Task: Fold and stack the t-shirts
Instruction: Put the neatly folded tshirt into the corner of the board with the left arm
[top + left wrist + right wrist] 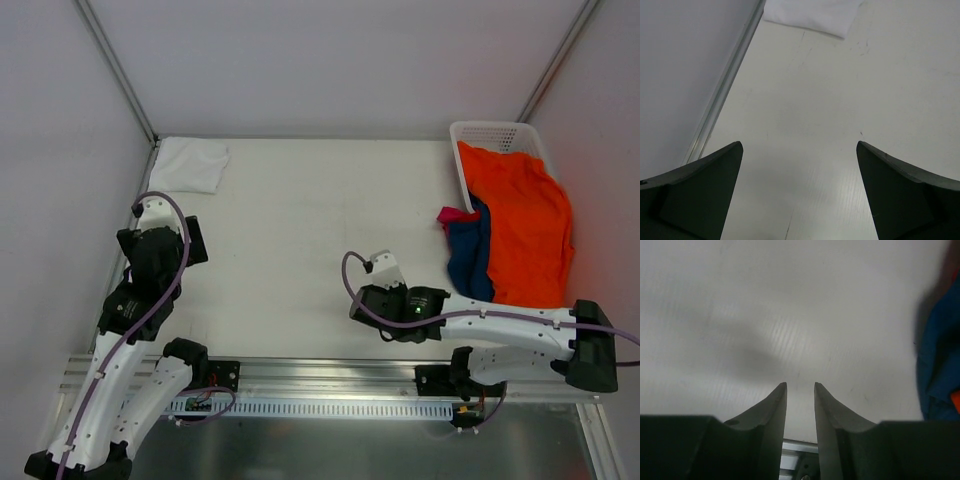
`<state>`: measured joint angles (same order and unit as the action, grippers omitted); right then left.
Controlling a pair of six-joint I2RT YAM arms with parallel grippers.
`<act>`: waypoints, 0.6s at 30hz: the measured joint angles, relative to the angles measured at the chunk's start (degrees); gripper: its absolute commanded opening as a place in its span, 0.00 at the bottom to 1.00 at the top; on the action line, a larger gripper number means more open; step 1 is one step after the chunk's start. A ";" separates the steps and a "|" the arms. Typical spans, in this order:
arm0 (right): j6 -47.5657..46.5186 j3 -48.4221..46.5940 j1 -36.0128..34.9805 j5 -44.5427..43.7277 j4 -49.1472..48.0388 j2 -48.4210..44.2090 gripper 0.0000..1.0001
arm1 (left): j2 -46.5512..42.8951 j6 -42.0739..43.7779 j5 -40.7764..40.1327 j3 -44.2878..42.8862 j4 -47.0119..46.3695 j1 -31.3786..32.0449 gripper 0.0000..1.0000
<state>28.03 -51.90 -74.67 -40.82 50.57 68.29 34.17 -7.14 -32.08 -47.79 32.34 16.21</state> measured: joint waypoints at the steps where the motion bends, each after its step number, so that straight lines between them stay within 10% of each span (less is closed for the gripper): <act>1: 0.26 2.51 0.00 -0.15 -0.20 -1.38 0.32 | -0.22 -0.55 -0.35 0.00 1.03 0.00 0.99; 18: -2.40 13.94 0.00 -0.76 -3.23 -31.23 0.39 | -2.75 -4.39 -1.40 -0.07 4.42 0.00 0.99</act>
<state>25.63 -37.95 -74.67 -41.58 47.33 37.06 31.42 -11.53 -33.47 -47.86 36.75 16.21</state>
